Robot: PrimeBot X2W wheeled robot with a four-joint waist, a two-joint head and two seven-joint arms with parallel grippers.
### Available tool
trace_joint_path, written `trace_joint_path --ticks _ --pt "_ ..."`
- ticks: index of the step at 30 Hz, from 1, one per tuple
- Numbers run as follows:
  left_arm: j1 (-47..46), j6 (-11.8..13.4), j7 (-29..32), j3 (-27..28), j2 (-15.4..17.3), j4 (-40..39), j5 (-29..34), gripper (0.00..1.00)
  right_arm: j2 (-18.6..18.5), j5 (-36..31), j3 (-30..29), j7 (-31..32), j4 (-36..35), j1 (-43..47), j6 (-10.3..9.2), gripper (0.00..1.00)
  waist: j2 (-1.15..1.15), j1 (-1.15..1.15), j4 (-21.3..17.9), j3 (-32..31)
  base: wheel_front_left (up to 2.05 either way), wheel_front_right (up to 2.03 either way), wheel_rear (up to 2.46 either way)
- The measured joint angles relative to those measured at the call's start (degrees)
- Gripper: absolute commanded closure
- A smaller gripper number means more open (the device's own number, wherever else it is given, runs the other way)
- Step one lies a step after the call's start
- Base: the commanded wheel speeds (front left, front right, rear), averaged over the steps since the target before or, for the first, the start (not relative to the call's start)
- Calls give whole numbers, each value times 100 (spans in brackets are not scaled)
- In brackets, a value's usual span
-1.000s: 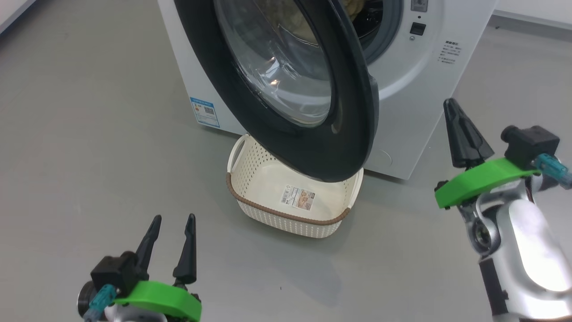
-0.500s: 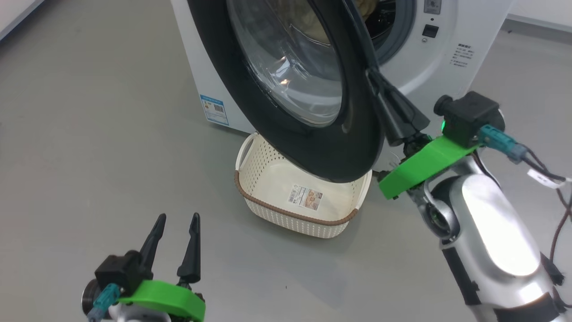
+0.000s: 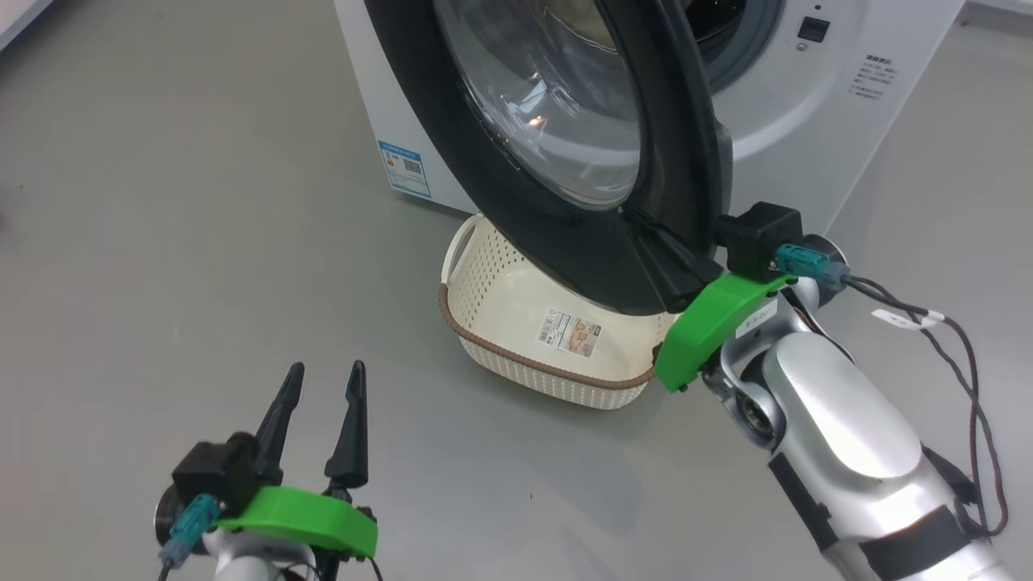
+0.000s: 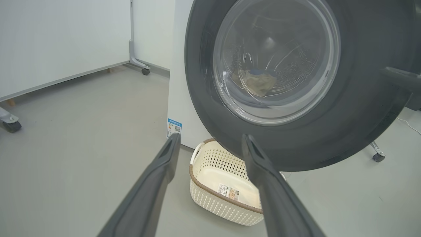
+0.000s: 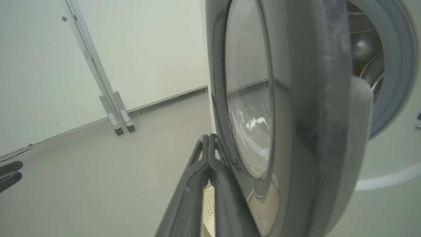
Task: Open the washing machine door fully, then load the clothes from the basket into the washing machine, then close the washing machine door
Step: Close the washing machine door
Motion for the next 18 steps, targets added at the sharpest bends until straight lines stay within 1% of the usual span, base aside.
trace_joint_path --ticks 10,12,18 --pt "-135 -4 -100 11 -78 78 -90 0 -15 305 207 -241 909 -345 0 100 0 -1 105 189 0 0 0" --pt "-170 -45 -103 11 -83 91 -90 0 -15 332 256 -309 1053 -406 0 100 0 -1 122 224 0 0 0" --pt "-281 -54 -153 21 -138 141 -90 0 -20 380 238 -472 1553 -707 0 100 0 -1 132 370 0 0 0"
